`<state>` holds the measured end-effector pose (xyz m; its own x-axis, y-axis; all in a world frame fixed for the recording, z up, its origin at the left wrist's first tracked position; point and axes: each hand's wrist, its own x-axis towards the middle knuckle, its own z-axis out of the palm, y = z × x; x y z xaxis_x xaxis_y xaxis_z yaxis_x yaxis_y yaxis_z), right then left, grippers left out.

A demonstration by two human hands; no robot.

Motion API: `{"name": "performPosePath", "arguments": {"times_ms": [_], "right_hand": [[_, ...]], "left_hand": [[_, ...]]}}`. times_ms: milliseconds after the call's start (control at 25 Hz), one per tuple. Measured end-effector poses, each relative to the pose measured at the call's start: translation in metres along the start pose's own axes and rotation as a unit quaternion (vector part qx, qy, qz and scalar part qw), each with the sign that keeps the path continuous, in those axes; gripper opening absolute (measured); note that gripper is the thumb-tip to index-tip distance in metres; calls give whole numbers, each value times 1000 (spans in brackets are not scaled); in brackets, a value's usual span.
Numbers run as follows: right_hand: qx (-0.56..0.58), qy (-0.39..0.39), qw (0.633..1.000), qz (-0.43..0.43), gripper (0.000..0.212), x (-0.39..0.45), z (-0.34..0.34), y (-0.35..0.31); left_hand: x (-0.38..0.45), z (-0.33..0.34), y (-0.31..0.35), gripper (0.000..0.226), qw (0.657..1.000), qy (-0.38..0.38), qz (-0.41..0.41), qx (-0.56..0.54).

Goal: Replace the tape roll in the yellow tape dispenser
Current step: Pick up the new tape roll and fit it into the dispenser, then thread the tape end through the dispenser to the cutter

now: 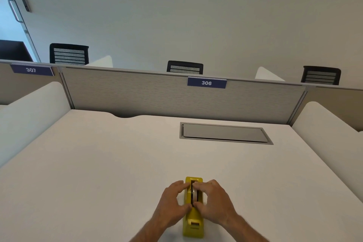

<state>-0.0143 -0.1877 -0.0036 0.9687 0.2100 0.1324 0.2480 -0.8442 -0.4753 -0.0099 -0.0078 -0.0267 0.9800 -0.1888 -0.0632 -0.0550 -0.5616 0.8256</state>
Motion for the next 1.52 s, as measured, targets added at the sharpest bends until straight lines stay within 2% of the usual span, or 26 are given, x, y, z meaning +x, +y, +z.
{"name": "performPosePath", "arguments": {"times_ms": [160,360,720,920,1080,1320,1520], "right_hand": [[4,9,1000,-15,52,-2,-1,-2],[3,33,999,-36,28,1,-6,-5],[-1,28,998,-53,28,4,-11,-4],[-2,18,998,-61,24,7,-14,0],[-31,25,995,-96,33,7,-14,1],[-17,37,993,-109,20,11,-17,3],[-49,20,990,-131,25,13,-17,4]], "left_hand": [[-1,3,5,57,1000,9,-3,6],[-1,3,11,61,1000,3,-4,-13],[1,0,14,41,1000,5,21,-12],[4,1,13,40,999,8,30,-13],[6,1,12,44,1000,3,29,-4],[7,3,11,42,999,-4,35,7],[9,4,12,40,1000,-10,23,9]]}}
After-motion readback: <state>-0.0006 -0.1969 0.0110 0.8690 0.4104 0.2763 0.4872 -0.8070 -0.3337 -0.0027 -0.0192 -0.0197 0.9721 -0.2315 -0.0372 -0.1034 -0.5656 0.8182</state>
